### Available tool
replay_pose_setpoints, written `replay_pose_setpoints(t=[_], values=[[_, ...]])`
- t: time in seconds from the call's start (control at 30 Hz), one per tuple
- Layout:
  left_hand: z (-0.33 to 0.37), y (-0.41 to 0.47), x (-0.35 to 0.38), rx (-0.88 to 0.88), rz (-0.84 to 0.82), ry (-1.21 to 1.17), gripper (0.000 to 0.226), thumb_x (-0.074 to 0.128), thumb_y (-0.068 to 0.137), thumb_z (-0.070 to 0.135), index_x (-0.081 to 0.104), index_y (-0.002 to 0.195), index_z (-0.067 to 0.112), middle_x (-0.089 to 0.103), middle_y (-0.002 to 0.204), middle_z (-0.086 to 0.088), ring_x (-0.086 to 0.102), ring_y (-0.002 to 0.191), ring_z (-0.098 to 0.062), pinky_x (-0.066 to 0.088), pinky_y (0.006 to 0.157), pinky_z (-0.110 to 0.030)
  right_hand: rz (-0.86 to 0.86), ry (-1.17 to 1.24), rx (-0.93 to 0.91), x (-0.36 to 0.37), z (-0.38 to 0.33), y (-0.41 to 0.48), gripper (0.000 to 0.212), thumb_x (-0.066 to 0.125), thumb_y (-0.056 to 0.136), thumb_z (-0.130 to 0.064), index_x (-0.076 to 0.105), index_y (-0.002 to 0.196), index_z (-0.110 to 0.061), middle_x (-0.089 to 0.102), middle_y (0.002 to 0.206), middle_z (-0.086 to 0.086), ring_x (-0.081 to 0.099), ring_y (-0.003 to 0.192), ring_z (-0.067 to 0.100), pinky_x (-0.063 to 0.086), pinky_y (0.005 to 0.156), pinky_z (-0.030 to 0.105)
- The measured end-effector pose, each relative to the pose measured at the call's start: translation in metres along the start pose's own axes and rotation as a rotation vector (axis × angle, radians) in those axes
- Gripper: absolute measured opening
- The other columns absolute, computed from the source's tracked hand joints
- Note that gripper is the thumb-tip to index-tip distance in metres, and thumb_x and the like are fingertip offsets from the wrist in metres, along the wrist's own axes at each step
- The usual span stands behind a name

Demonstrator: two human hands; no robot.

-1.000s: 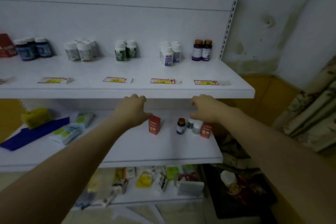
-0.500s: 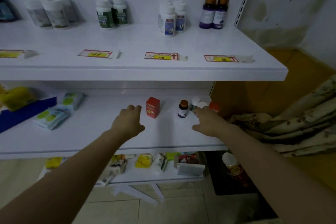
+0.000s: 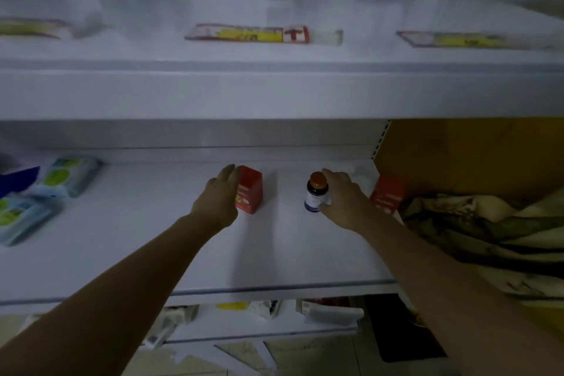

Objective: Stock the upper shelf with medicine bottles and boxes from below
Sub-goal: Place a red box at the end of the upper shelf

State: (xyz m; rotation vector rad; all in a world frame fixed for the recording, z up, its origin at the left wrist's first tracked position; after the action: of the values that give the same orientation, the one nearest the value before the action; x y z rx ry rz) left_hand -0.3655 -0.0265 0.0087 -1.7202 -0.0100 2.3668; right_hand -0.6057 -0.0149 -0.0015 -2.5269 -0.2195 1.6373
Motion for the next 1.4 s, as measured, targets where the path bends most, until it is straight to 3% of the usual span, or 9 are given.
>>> replay_pose_setpoints(t=[0.23, 0.4, 0.5, 0.63, 0.83, 0.93, 1.1, 1.23, 1.4], values=[[-0.009, 0.067, 0.029, 0.010, 0.045, 0.036, 0.094, 0.055, 0.079, -0.013, 0.010, 0.151, 0.027, -0.002, 0.160, -0.001, 0.024, 0.140, -0.034, 0.042, 0.104, -0.049, 0.118, 0.002, -0.017, 0.033, 0.021, 0.056, 0.057, 0.045, 0.098, -0.027, 0.023, 0.148, -0.013, 0.034, 0.148, 0.014, 0.041, 0.130, 0.035, 0.035, 0.108, 0.043], [-0.012, 0.080, 0.041, 0.039, 0.020, 0.071, 0.060, 0.052, 0.082, -0.006, 0.040, 0.137, 0.013, 0.037, 0.139, -0.008, 0.051, 0.116, -0.031, 0.051, 0.088, -0.040, 0.171, 0.040, -0.046, 0.041, 0.023, 0.063, 0.038, 0.053, 0.094, -0.029, 0.044, 0.126, -0.010, 0.056, 0.118, 0.015, 0.053, 0.107, 0.034, 0.045, 0.092, 0.040], [-0.012, 0.072, 0.031, 0.043, 0.021, 0.051, 0.055, 0.068, 0.075, 0.005, 0.049, 0.126, 0.012, 0.045, 0.121, -0.008, 0.055, 0.103, -0.028, 0.050, 0.083, -0.035, 0.153, 0.178, 0.015, 0.032, 0.021, 0.056, 0.037, 0.060, 0.090, -0.024, 0.049, 0.121, -0.008, 0.061, 0.113, 0.015, 0.058, 0.107, 0.033, 0.047, 0.090, 0.037], [-0.003, 0.048, 0.009, -0.026, -0.017, -0.211, 0.058, 0.085, 0.062, 0.024, 0.057, 0.112, 0.015, 0.048, 0.105, -0.005, 0.054, 0.092, -0.022, 0.043, 0.074, -0.027, 0.128, 0.370, 0.109, 0.002, 0.007, 0.026, 0.057, 0.070, 0.083, -0.024, 0.047, 0.132, -0.007, 0.059, 0.126, 0.014, 0.055, 0.118, 0.029, 0.041, 0.093, 0.028], [0.023, -0.010, -0.029, -0.076, -0.184, -0.595, 0.060, 0.089, 0.057, 0.015, 0.057, 0.108, 0.015, 0.059, 0.099, -0.001, 0.061, 0.090, -0.019, 0.052, 0.079, -0.030, 0.041, 0.673, 0.185, -0.036, -0.017, -0.030, 0.015, 0.073, 0.081, -0.021, 0.060, 0.089, -0.017, 0.063, 0.090, 0.000, 0.063, 0.090, 0.014, 0.049, 0.081, 0.030], [0.031, -0.051, -0.045, -0.102, -0.297, -0.904, 0.063, 0.090, 0.051, 0.005, 0.058, 0.106, 0.011, 0.068, 0.099, -0.008, 0.066, 0.094, -0.023, 0.052, 0.079, -0.029, 0.010, 0.812, 0.223, -0.049, -0.034, -0.063, 0.027, 0.071, 0.083, -0.021, 0.056, 0.100, -0.006, 0.058, 0.090, 0.000, 0.056, 0.079, 0.002, 0.045, 0.069, 0.019], [0.034, -0.109, -0.051, -0.164, -0.326, -1.207, 0.059, 0.084, 0.050, 0.001, 0.059, 0.102, 0.013, 0.068, 0.102, -0.013, 0.062, 0.106, -0.032, 0.048, 0.087, -0.036, -0.018, 0.931, 0.252, -0.057, -0.049, -0.108, 0.029, 0.069, 0.082, -0.032, 0.055, 0.099, -0.013, 0.061, 0.101, 0.002, 0.059, 0.092, 0.012, 0.047, 0.080, 0.028], [0.042, -0.152, -0.064, -0.189, -0.280, -1.294, 0.069, 0.085, 0.039, 0.028, 0.059, 0.101, 0.017, 0.071, 0.097, -0.005, 0.061, 0.107, -0.028, 0.037, 0.103, -0.045, -0.018, 1.121, 0.179, -0.070, -0.068, -0.147, 0.023, 0.068, 0.083, -0.033, 0.058, 0.096, -0.016, 0.066, 0.097, 0.000, 0.065, 0.092, 0.014, 0.054, 0.078, 0.031], [0.065, -0.221, -0.095, -0.095, -0.204, -1.430, 0.053, 0.080, 0.067, 0.030, 0.056, 0.113, 0.017, 0.069, 0.097, -0.008, 0.066, 0.090, -0.024, 0.050, 0.089, -0.038, 0.002, 1.147, 0.107, -0.095, -0.091, -0.204, 0.032, 0.060, 0.082, -0.052, 0.061, 0.095, -0.022, 0.069, 0.089, 0.001, 0.066, 0.082, 0.020, 0.054, 0.080, 0.037]])
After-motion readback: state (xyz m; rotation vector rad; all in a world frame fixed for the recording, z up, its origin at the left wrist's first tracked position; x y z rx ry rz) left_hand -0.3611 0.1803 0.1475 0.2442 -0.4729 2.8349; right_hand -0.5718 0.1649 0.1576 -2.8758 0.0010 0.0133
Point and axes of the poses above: each hand's wrist, its own y-axis towards the middle knuckle, its own x-axis out of the palm, z = x × y, the point moved 1 cm from there along y, towards the middle knuckle
